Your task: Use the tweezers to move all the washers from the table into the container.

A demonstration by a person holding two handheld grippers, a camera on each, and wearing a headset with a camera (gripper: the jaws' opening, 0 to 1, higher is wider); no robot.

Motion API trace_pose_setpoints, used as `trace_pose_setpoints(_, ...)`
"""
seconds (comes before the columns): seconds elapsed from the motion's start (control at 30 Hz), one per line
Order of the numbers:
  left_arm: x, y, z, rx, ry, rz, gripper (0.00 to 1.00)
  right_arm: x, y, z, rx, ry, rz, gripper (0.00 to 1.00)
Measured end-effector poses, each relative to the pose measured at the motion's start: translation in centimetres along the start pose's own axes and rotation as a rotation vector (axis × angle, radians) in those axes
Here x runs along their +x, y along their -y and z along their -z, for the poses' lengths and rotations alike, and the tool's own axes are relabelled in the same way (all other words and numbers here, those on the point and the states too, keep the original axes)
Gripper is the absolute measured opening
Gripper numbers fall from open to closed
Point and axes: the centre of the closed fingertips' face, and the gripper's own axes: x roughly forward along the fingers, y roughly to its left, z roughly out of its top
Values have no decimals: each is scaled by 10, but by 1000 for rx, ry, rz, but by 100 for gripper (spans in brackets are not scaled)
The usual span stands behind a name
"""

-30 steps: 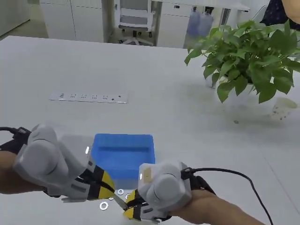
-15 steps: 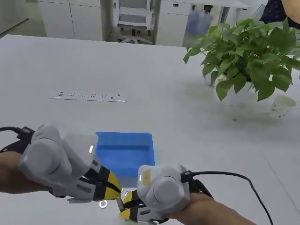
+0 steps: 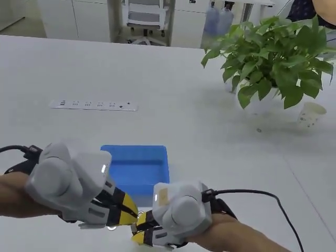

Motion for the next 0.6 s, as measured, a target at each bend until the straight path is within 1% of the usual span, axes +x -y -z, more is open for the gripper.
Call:
trace_pose_setpoints(0.37,0,-3,-4,22,0,3,6,-5,6,-1,-4,2,20,11)
trace_pose_setpoints(0.6,2,-8,-5,33,-4,6,6,-8,11,3,0,-1,35,11)
